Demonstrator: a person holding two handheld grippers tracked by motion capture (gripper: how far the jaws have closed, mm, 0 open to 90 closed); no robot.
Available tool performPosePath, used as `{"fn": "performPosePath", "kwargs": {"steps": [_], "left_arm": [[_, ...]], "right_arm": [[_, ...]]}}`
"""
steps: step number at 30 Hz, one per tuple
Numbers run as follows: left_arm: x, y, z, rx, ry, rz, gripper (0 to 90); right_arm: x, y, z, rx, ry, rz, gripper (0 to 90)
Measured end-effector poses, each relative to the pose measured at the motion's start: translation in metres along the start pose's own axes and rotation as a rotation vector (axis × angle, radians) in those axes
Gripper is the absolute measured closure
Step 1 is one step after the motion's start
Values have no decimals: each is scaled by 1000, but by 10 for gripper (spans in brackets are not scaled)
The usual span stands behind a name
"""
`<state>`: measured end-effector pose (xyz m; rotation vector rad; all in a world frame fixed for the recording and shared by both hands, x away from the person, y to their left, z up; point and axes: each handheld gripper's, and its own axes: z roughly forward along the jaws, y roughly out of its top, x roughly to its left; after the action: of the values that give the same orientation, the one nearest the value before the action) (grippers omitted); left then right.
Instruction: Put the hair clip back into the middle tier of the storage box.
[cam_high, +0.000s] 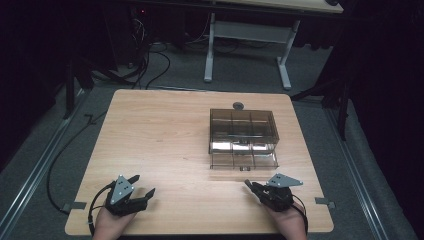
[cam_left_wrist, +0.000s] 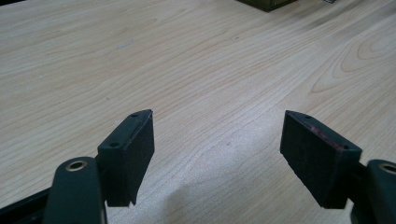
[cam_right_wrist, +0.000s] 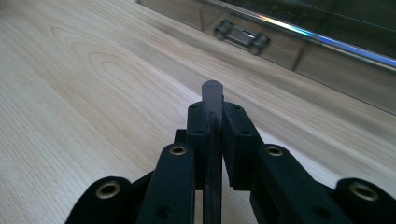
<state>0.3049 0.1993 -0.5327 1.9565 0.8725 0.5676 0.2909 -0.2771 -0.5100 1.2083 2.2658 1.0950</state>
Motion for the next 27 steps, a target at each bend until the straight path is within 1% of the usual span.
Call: {"fn": "performPosePath", "kwargs": {"steps": [3,5,10,11,16,17,18,19,23,24,27], "left_arm": [[0,0,0,1,-3,1,265],[0,0,0,2,-4,2,265],[0,0,0,0,-6,2,265],[0,0,0,1,-6,3,266],[0,0,0,1,-8,5,265],[0,0,0,1,-8,4,265],[0,0,0,1,-8,4,265],[0,0,0,2,-7,3,265],[0,0,0,2,-6,2,265],[0,0,0,2,-6,2,265],[0,0,0,4,-6,3,265]], "right_arm": [[-3,-8,-2,16,-7,14,820],[-4,-10,-1,25,-11,20,820],[-4,-11,2,35,-14,15,819],[-5,-13,4,49,-11,26,819],[-7,-15,5,54,-11,40,817],[-8,-16,5,55,-8,48,794],[-8,-16,5,55,-8,48,794],[-8,-16,5,51,1,52,760],[-9,-15,3,31,12,59,744],[-10,-13,0,19,11,72,743],[-13,-10,-2,12,4,84,737]]}}
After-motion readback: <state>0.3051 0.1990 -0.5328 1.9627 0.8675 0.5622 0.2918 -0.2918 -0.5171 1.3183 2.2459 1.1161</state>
